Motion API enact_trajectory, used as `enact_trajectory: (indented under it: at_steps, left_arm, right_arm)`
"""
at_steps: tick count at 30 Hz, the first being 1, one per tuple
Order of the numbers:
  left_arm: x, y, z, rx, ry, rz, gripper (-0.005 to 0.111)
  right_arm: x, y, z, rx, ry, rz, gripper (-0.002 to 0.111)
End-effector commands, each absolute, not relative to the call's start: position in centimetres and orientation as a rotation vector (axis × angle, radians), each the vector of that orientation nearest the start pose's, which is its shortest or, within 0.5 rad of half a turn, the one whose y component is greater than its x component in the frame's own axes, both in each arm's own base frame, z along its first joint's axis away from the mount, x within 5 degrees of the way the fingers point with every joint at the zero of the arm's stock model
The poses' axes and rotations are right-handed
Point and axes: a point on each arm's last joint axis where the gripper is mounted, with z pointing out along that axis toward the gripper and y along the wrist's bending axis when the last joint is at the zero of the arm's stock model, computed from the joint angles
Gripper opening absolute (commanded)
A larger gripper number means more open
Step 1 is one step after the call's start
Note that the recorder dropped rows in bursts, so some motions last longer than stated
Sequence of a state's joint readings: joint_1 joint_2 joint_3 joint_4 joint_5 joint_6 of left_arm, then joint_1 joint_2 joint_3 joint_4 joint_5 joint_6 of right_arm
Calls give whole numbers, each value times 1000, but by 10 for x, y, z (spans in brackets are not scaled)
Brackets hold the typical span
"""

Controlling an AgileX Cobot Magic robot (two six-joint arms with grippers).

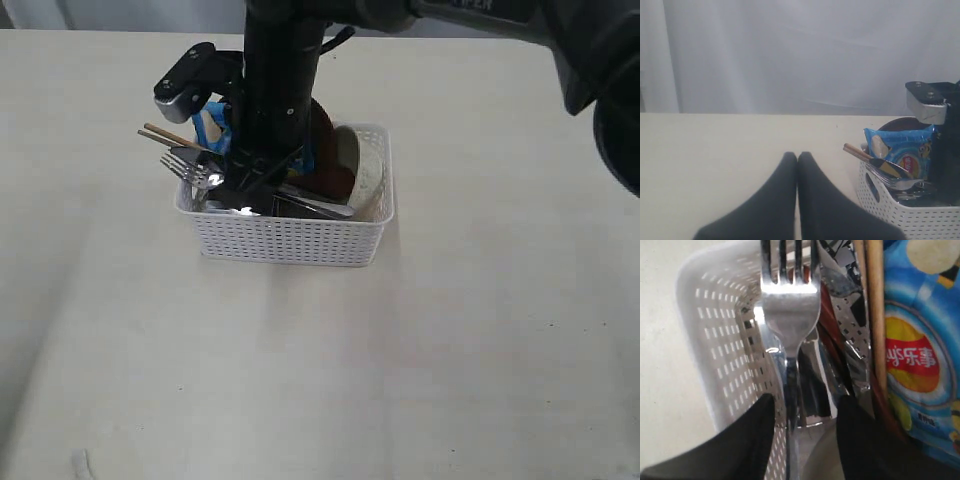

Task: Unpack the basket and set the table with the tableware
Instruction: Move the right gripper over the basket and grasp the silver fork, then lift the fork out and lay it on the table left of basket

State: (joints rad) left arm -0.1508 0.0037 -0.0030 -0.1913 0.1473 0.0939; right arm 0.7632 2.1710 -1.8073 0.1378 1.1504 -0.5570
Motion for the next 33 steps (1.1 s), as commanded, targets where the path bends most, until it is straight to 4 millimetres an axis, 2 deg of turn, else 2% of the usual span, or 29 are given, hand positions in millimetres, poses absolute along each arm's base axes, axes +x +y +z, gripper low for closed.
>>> enact_trajectory:
  at_steps: [1, 6, 10, 15, 19, 22, 24, 26, 29, 33]
  left_arm:
    - [55, -11, 201, 67, 1625, -214, 0]
    - [55, -11, 201, 67, 1625, -214, 0]
    - [55, -11, 201, 67, 1625, -214, 0]
    - [55, -11, 201, 67, 1625, -214, 0]
    - [55, -11, 201, 67, 1625, -214, 0]
    - [55, -11, 201, 67, 1623, -213, 0]
    - [55, -11, 201, 67, 1623, -213, 0]
    - [55, -11, 201, 67, 1623, -213, 0]
    - [55, -11, 201, 67, 1623, -213, 0]
    - [55, -11, 201, 67, 1623, -213, 0]
  right_arm:
    - [320, 321, 200, -1792, 2388, 199, 33]
    - [320, 318, 211, -1787, 2364, 180, -1]
    - [319, 316, 222, -1777, 2340, 169, 0]
    - [311, 311, 251, -1729, 2315, 200, 0]
    - [305, 313, 258, -1667, 2362, 274, 0]
    - [286, 330, 259, -1565, 2459, 347, 0]
    - [269, 347, 259, -1305, 2605, 371, 0]
    - [245, 366, 259, -1224, 2641, 377, 0]
    - [227, 384, 259, -1125, 2634, 391, 0]
    - [216, 401, 250, -936, 2684, 465, 0]
